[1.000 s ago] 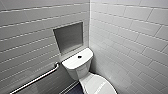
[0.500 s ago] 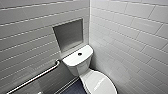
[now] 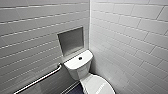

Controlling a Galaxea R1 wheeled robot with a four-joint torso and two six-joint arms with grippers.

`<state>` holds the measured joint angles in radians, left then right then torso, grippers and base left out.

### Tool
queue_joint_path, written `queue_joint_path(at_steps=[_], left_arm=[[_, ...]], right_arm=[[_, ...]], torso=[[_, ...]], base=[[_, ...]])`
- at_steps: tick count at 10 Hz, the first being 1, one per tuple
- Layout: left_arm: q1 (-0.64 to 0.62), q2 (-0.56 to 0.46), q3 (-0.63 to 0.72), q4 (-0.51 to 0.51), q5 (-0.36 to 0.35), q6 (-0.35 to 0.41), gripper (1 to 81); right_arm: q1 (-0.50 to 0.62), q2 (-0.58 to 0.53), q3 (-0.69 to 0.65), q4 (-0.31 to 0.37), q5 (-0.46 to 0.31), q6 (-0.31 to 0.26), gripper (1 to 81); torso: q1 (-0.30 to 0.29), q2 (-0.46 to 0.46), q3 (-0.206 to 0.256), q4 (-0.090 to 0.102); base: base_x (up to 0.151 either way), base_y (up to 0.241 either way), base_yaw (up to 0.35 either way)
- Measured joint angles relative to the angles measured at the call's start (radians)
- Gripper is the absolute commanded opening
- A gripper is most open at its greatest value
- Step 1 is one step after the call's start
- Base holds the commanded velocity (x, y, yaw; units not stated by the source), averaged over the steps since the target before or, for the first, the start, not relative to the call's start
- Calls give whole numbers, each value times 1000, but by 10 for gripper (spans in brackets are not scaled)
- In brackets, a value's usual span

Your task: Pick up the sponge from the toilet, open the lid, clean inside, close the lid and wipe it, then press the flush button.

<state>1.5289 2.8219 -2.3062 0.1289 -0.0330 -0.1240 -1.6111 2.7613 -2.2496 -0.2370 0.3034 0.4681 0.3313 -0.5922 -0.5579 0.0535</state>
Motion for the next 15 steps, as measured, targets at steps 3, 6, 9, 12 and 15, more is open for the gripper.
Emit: queue_joint_path(at_steps=[3, 6, 9, 12, 15], left_arm=[[7, 1, 0, 0, 1, 0, 811], [21, 1, 0, 0, 6, 0, 811], [28, 1, 0, 0, 9, 0, 811], [32, 2, -1, 0, 11, 0, 811], [28, 26, -41, 0, 11, 0, 811]], right_arm=[[-8, 6, -2, -3, -9, 0, 10], [-17, 6, -8, -4, -12, 0, 10], [-23, 6, -10, -5, -18, 0, 10], [-26, 6, -11, -6, -21, 0, 10], [-26, 28, -45, -6, -26, 0, 10]], torso=[[-73, 110, 102, 0], [-145, 219, 209, 0], [-197, 289, 272, 0], [-204, 297, 285, 0], [-205, 296, 291, 0]], base=[[0, 0, 0], [0, 0, 0], [0, 0, 0], [0, 0, 0], [0, 0, 0]])
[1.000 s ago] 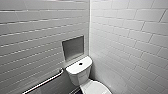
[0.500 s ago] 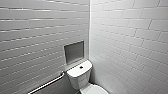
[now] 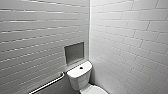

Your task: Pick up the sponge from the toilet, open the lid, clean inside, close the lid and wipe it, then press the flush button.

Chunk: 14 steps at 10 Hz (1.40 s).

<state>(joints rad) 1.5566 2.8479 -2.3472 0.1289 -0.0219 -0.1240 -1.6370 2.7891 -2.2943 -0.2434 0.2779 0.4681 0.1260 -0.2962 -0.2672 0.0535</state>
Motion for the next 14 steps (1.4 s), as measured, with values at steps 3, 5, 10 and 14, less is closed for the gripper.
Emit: queue_joint_path(at_steps=[3, 5, 10, 14], left_arm=[[-1, 39, -103, 0, 0, 0, 811], [-2, 76, -157, 0, 0, 0, 811], [-2, 89, -174, -1, -2, -1, 811], [-1, 59, -149, -1, -4, -1, 811]], right_arm=[[6, 79, -133, 2, -34, 1, 10], [4, 149, -240, 20, -45, -5, 10], [3, 254, -396, 93, -90, -119, 10], [16, 212, -335, 89, -137, -128, 10]], torso=[[0, 0, 0, 0], [0, 0, 0, 0], [-1, 0, 0, 0], [-1, 0, 0, 0]], base=[[0, 0, 0], [0, 0, 0], [0, 0, 0], [0, 0, 0]])
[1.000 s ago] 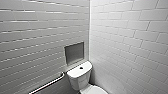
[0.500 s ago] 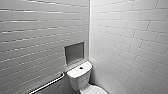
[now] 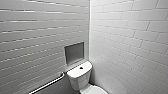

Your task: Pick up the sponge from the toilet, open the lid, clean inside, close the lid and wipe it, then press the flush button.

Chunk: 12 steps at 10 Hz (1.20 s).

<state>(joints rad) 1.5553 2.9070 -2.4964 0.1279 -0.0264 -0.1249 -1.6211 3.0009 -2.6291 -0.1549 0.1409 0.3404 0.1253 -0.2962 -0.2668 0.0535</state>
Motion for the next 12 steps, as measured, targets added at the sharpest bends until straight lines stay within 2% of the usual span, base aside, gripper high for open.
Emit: queue_joint_path(at_steps=[2, 5, 10, 12], left_arm=[[0, -32, 51, 0, -1, -3, 811], [0, -63, 89, 0, -3, -3, 811], [0, -62, 92, 0, -8, -4, 811], [7, -61, 92, 0, -13, -4, 811]], right_arm=[[0, -63, 140, -5, 1, 0, 10], [-9, -138, 279, -13, 8, 0, 10], [-13, -156, 295, -26, 24, -1, 10], [-18, -155, 295, -27, 23, -1, 10]], torso=[[0, 0, 0, 0], [0, 0, 0, 0], [0, 0, 0, 0], [-2, -1, 0, 0]], base=[[0, 0, 0], [0, 0, 0], [0, 0, 0], [83, 0, 0]])
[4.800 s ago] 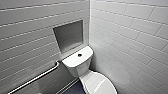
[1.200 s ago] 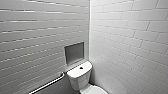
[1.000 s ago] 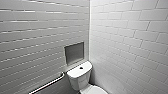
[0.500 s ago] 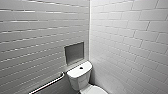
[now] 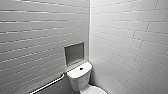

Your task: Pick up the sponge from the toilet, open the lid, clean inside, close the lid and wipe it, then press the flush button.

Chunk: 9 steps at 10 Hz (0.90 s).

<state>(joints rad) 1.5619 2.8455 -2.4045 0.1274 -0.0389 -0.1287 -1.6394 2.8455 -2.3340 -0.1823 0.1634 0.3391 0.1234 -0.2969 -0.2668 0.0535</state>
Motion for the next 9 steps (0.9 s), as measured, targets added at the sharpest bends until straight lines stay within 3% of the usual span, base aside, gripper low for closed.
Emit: queue_joint_path(at_steps=[9], left_arm=[[-7, 2, 0, 0, -7, 0, 811]], right_arm=[[9, 3, -13, -2, 2, -1, 10]], torso=[[0, 0, 0, 0]], base=[[107, 0, 0]])
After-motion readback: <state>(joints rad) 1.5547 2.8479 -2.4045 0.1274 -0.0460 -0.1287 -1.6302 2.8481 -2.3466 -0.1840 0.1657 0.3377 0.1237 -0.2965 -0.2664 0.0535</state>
